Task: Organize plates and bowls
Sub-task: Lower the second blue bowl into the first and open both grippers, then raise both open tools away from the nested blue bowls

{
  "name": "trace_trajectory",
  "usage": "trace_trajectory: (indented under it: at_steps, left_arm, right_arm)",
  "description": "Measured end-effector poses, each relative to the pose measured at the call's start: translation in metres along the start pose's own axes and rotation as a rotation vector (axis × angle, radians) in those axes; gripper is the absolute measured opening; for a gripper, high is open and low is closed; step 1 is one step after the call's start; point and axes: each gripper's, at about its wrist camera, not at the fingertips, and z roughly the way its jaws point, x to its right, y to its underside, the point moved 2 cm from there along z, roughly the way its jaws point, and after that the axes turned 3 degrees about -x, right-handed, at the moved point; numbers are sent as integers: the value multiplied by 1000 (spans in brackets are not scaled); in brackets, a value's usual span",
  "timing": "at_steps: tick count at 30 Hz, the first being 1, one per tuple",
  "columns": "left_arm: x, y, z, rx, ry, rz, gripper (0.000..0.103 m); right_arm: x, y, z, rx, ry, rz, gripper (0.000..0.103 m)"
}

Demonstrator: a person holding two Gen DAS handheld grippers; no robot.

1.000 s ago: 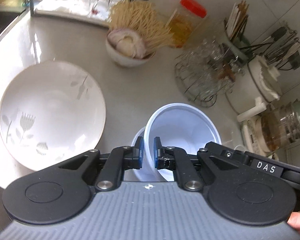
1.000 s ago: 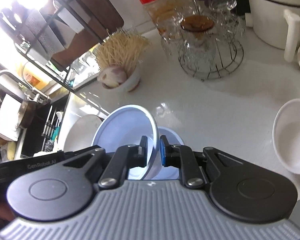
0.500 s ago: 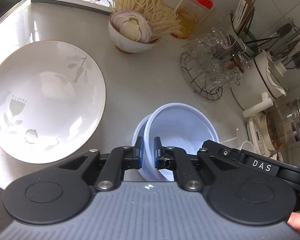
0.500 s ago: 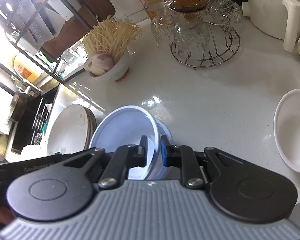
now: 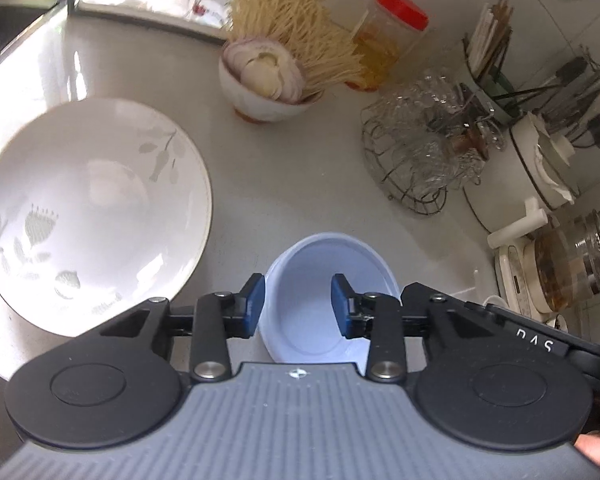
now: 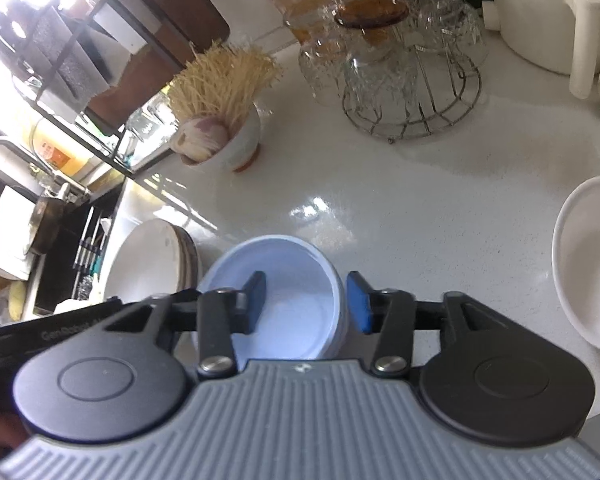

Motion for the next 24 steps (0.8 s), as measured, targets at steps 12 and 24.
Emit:
trace_trajectory:
  at_steps: [12, 24]
  left_arm:
    - [27, -14, -49, 25, 25, 80, 41]
    - [54, -30, -96, 102, 32, 206, 41]
  right_arm:
    - [-34, -6, -48, 62, 21, -42, 49]
    - [-60, -15, -86, 166, 4, -61, 49]
